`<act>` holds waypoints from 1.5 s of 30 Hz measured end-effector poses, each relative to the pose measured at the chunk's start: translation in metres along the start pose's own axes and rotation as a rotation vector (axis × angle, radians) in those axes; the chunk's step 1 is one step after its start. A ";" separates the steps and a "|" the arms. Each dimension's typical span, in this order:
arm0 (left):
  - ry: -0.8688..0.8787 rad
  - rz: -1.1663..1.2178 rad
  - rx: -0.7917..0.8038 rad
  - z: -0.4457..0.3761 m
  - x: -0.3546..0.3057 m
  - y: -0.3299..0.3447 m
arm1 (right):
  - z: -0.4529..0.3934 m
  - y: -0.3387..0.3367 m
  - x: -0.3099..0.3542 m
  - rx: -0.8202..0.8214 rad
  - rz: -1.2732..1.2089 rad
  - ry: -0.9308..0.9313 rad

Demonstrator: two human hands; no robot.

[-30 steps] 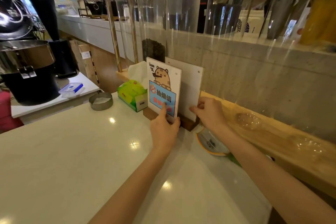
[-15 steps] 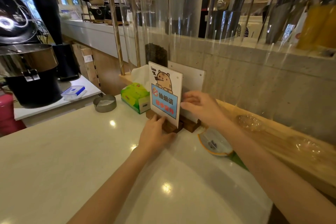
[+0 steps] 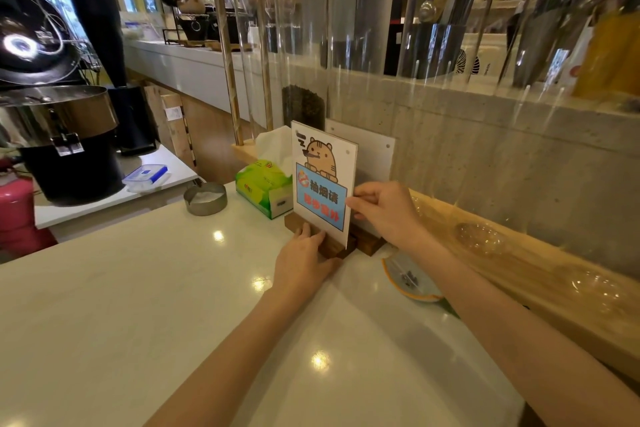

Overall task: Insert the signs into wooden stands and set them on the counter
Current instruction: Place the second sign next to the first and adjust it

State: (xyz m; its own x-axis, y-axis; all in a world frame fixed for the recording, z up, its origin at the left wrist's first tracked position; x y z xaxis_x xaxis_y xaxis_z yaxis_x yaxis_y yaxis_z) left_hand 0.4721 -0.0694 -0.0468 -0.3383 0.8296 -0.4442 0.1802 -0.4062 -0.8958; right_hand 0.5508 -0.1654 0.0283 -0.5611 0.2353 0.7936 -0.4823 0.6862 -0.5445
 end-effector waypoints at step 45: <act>0.033 0.124 -0.042 0.007 -0.013 0.020 | 0.021 -0.021 -0.011 -0.007 -0.043 0.061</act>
State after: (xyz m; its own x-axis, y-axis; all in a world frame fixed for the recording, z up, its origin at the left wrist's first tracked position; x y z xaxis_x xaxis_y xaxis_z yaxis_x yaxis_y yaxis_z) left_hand 0.4735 -0.0911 -0.0593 -0.2811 0.7864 -0.5500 0.2574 -0.4904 -0.8326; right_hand 0.5530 -0.1970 0.0254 -0.4978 0.2469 0.8314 -0.5004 0.7012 -0.5079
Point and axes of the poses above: each hand's wrist, its own z-axis away from the middle knuckle, its own y-axis out of the palm, x = y × z, the point moved 7 cm from there along -z, towards the middle knuckle, and after that the axes turned 9 degrees about x, right-handed, at the moved point
